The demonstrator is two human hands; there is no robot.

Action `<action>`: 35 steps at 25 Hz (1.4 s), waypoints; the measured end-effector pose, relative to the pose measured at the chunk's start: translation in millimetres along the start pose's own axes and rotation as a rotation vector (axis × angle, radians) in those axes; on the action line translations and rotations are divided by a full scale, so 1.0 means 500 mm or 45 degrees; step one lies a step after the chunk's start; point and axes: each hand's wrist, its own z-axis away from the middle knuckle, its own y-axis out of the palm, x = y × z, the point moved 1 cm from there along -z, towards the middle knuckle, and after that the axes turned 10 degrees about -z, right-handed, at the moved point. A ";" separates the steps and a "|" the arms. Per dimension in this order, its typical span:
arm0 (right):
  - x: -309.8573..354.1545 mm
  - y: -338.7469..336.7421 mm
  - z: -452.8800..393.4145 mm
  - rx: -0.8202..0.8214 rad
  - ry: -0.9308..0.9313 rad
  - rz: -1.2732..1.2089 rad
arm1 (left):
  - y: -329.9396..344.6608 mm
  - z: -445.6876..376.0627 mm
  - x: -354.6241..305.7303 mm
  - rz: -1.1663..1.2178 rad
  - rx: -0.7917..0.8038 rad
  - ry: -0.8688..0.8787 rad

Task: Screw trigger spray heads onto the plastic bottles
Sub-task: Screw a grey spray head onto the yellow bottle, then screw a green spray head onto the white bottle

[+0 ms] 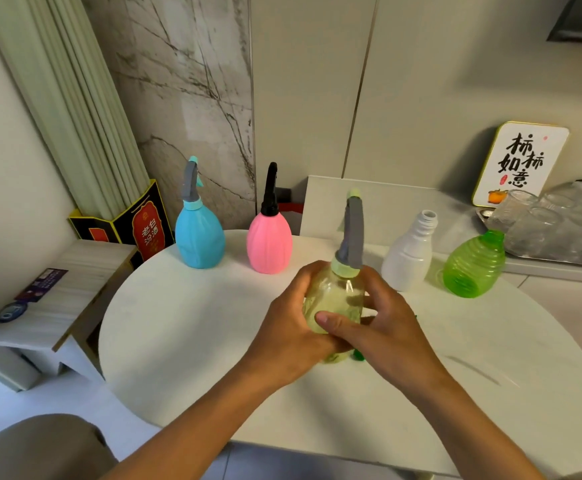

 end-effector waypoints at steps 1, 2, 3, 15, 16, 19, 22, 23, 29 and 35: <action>0.004 0.002 -0.022 -0.053 0.010 0.048 | -0.003 -0.003 0.003 0.028 -0.004 -0.020; 0.008 0.000 -0.049 -0.100 0.001 0.080 | -0.009 -0.007 0.007 0.022 -0.005 -0.059; 0.011 -0.008 -0.082 -0.145 -0.027 0.096 | -0.015 -0.010 0.012 -0.009 0.001 -0.115; -0.117 -0.054 -0.305 -0.168 0.005 0.130 | -0.066 -0.014 0.023 0.073 -0.008 -0.210; -0.121 -0.055 -0.305 -0.161 0.003 0.131 | -0.065 -0.016 0.021 0.094 -0.006 -0.213; -0.125 -0.050 -0.302 -0.183 0.031 0.123 | -0.057 -0.021 0.020 0.081 0.007 -0.218; -0.115 -0.049 -0.291 -0.184 0.143 0.046 | -0.042 -0.026 0.023 0.038 0.034 -0.238; -0.115 -0.053 -0.279 -0.159 0.186 0.069 | -0.037 -0.028 0.025 0.032 0.040 -0.250; -0.124 -0.173 -0.168 -0.109 0.535 0.130 | -0.016 -0.037 0.043 0.037 0.016 -0.297; -0.110 -0.245 -0.212 -0.743 0.085 0.230 | -0.006 -0.028 0.056 -0.127 -0.097 -0.220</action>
